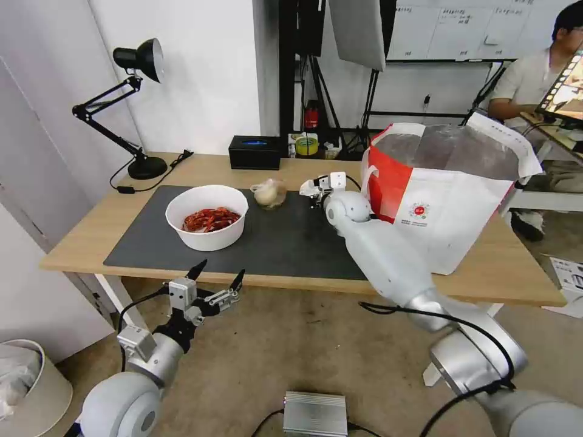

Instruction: Pick up the trash from the table and place it into the takeout bag.

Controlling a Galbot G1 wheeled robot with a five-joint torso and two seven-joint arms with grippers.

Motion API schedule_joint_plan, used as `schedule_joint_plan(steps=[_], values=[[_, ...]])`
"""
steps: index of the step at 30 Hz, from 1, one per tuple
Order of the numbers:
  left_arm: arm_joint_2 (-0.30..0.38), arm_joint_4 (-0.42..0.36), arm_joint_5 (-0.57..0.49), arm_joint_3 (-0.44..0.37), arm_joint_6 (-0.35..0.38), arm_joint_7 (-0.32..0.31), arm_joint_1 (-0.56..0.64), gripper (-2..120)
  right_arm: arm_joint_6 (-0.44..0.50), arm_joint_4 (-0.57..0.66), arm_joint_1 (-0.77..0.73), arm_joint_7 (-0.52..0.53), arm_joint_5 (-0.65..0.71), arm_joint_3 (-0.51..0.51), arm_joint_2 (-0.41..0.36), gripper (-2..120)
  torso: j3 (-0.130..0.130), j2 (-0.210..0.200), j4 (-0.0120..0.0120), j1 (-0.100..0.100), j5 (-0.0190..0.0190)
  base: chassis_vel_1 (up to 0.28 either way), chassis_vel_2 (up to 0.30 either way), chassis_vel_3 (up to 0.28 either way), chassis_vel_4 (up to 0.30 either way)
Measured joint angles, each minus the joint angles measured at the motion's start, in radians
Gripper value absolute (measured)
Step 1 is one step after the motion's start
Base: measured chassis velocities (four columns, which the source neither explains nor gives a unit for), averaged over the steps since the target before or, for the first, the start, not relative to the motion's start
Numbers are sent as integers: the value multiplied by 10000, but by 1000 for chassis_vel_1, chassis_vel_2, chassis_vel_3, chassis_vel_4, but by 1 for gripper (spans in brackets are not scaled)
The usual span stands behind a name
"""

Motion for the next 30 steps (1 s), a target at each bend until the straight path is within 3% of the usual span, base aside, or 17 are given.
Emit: schedule_joint_plan(steps=[12,30], values=[[-108,-44,35,-70,-16,-3,142,100,-232,3447,-449,716,734,-220,-1323,0,-1,1,-1,-1,-3,0,0,0,0],[-165,-66,35,-235,-73,-8,267,100,170,5157,-54,1102,1535,37,-2064,0,-1,2,-2,-1,-2,0,0,0,0]])
